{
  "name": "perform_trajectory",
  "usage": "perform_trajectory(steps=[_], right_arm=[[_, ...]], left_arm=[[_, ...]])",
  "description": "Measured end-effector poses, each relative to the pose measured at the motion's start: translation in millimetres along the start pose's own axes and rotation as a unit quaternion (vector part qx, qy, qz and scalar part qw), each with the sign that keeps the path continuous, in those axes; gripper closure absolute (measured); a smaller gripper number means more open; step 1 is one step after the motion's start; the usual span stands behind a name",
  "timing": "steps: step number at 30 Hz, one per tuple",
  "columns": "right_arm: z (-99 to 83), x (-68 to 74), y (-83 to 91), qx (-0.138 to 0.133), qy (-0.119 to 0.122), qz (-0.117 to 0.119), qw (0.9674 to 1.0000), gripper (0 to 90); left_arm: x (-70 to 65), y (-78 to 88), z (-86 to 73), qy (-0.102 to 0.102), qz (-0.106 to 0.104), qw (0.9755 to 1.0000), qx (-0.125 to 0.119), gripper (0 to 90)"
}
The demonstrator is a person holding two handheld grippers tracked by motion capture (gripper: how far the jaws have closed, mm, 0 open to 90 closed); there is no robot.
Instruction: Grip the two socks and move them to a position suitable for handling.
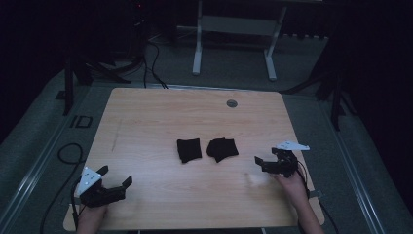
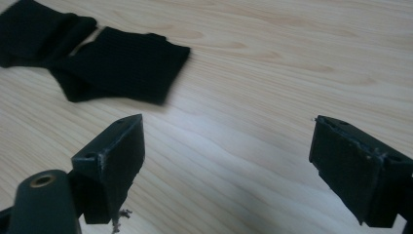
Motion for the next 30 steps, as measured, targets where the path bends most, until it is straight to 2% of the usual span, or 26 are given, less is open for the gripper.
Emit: perform_trajectory(steps=[5, 8, 9, 14, 17, 18, 21, 23, 26, 30], right_arm=[[9.9, 13.0, -19.4, 0.009, 0.017, 0.013, 0.9997, 13.0], [11.4, 14.8, -22.1, 0.01, 0.02, 0.014, 0.9997, 13.0], [19.5, 22.5, -33.6, 0.011, 0.029, 0.02, 0.9993, 14.0], [30.2, 33.0, -48.4, 0.012, 0.039, 0.032, 0.9986, 16.3], [39.4, 44.9, -65.1, 0.019, 0.051, 0.046, 0.9975, 18.8], [39.4, 44.9, -65.1, 0.019, 0.051, 0.046, 0.9975, 18.8], [48.9, 59.0, -80.7, 0.025, 0.062, 0.062, 0.9958, 21.6], [50.9, 62.4, -84.7, 0.027, 0.064, 0.064, 0.9955, 22.2], [56.3, 72.7, -99.5, 0.036, 0.073, 0.069, 0.9943, 24.1], [56.1, 77.4, -110.7, 0.044, 0.077, 0.07, 0.9936, 24.6]], left_arm=[[-5.1, -1.7, -0.7, -0.005, -0.013, 0.9998, 0.012, 0.0], [-5.7, -2.2, -0.8, -0.006, -0.015, 0.9998, 0.013, 0.0], [-5.8, -3.0, -1.5, -0.008, -0.018, 0.9997, 0.016, 0.0], [-7.2, -4.3, -2.5, -0.009, -0.025, 0.9995, 0.018, 0.0], [-8.9, -5.5, -2.8, -0.015, -0.027, 0.9994, 0.018, 0.0], [-8.9, -5.5, -2.8, -0.015, -0.027, 0.9994, 0.018, 0.0], [-10.1, -6.7, -3.5, -0.018, -0.028, 0.9992, 0.022, 0.0], [-11.4, -7.6, -4.0, -0.019, -0.034, 0.9989, 0.025, 0.0], [-13.5, -8.9, -4.8, -0.022, -0.041, 0.9985, 0.03, 0.0], [-14.7, -9.0, -5.0, -0.024, -0.043, 0.9983, 0.031, 0.0]])
Point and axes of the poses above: each handheld gripper's, and its own axes: y roughly backward along the jaws, z roughly out of its top, x roughly to its left, the point moved 5 cm from there along -y, roughly forward along the jaws, and after that the axes turned 4 degrees about z, right-handed, at the moved point
